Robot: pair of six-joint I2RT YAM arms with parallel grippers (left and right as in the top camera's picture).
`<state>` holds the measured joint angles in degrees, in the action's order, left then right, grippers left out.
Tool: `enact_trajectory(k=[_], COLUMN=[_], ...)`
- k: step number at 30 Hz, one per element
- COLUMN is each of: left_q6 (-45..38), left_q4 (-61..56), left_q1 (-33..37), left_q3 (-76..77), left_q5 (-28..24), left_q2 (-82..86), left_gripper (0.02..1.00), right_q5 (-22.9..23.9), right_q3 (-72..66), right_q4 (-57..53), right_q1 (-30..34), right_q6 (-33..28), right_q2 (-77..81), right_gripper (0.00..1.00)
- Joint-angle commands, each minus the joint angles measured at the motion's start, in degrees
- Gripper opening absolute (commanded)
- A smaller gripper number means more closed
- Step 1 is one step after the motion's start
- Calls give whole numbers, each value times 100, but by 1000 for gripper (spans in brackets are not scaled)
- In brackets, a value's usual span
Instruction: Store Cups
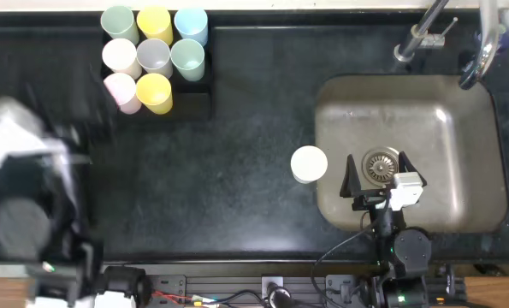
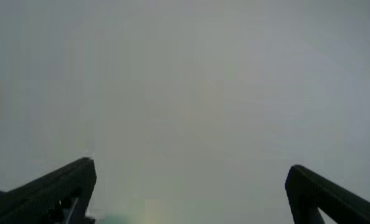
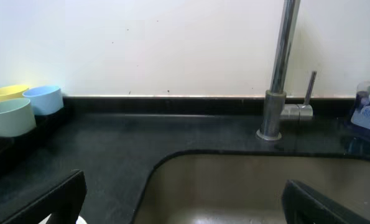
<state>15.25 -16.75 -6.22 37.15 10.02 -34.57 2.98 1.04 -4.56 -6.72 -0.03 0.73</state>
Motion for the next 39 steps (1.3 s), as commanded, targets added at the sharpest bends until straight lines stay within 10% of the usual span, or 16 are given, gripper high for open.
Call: enact_trajectory(k=[1,39], left_q6=[-326,-282], left_q4=[-315,2159], left_q1=[61,380], left_q3=[-1473,-3668], left_q5=[-271,-872], left_q2=[1150,3442], left_gripper=[998,998], right_q5=[2,2], right_q3=[-76,-76], right_q4=[26,26], right_q1=[22,22], right_q6=[-17,-17], right_q2=[-48,-48], right_gripper=[998,996])
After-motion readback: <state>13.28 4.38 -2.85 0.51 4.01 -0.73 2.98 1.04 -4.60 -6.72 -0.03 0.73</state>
